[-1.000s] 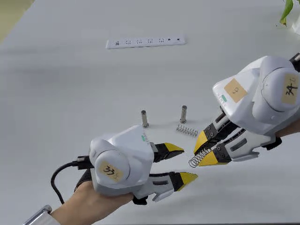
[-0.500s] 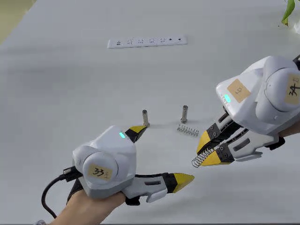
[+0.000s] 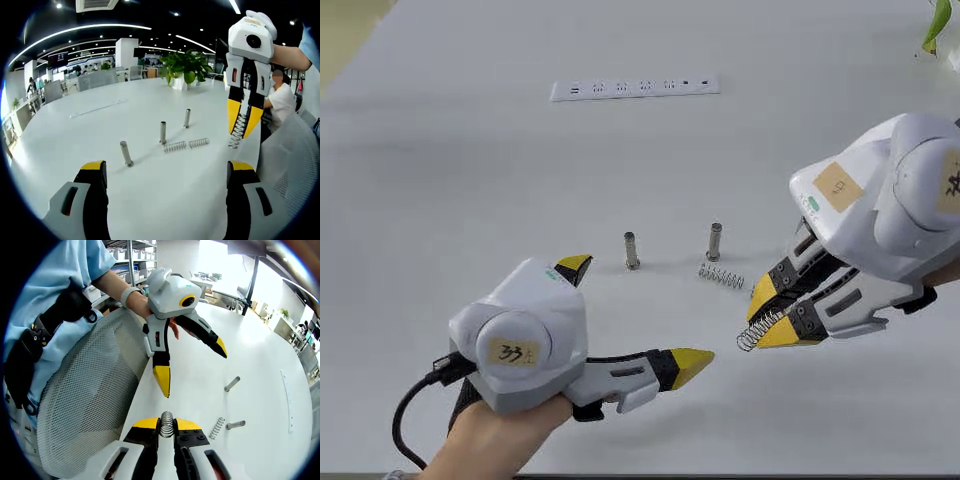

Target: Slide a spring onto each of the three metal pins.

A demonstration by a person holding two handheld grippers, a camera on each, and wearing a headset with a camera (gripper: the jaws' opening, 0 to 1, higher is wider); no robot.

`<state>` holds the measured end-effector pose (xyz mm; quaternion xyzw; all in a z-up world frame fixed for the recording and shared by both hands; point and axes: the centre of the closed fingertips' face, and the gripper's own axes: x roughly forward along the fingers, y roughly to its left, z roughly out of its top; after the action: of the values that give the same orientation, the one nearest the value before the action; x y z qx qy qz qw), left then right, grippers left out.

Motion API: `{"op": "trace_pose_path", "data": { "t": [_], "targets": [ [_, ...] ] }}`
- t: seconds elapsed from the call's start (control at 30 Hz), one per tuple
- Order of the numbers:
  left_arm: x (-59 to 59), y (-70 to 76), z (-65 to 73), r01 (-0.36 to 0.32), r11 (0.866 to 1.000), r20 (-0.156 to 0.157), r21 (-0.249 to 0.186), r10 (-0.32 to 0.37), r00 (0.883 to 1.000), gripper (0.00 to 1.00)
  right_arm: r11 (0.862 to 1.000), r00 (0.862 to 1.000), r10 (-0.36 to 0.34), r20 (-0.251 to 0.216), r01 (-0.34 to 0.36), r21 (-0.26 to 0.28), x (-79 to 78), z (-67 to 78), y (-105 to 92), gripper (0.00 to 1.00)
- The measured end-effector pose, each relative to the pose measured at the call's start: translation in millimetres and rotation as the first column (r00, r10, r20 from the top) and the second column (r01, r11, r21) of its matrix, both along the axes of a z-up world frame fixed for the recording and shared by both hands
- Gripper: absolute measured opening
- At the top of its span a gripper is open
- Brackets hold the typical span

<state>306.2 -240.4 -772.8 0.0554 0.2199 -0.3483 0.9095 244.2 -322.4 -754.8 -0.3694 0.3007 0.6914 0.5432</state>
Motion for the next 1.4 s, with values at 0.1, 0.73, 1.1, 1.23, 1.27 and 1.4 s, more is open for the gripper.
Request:
{"op": "trace_pose_path", "data": {
  "t": [0.1, 0.73, 1.1, 1.23, 1.27, 1.4],
  "targets": [
    [1.4, 3.8, 1.5, -0.015, 1.000, -0.002, -0.008, 0.015, 1.000, 0.99, 1.000, 1.000, 0.004, 0.002, -0.004, -0.006, 1.2, 0.1, -1.1, 0.07],
    [-1.0, 29.0, -0.8, -0.084, 0.996, -0.026, 0.003, 0.084, 0.996, 0.98, 0.998, 0.998, 0.050, 0.037, -0.048, -0.049, 33.1, 10.3, 5.2, 0.07],
    [-2.3, 28.8, -3.1, -0.084, 0.996, -0.030, 0.007, 0.084, 0.996, 0.98, 0.988, 0.989, 0.116, 0.090, -0.106, -0.109, 65.9, 20.5, 12.6, 0.07],
    [-1.9, 31.1, -3.3, -0.093, 0.996, -0.030, 0.006, 0.094, 0.995, 0.97, 0.983, 0.984, 0.145, 0.102, -0.132, -0.132, 74.0, 25.5, 18.3, 0.07],
    [-2.0, 31.6, -3.4, -0.095, 0.995, -0.030, 0.004, 0.095, 0.995, 0.97, 0.981, 0.983, 0.151, 0.104, -0.137, -0.135, 76.2, 26.6, 20.4, 0.07],
    [-1.7, 34.1, -3.3, -0.106, 0.994, -0.033, -0.003, 0.106, 0.994, 0.97, 0.976, 0.977, 0.180, 0.114, -0.162, -0.148, 84.9, 30.5, 30.9, 0.07]
  ]
}}
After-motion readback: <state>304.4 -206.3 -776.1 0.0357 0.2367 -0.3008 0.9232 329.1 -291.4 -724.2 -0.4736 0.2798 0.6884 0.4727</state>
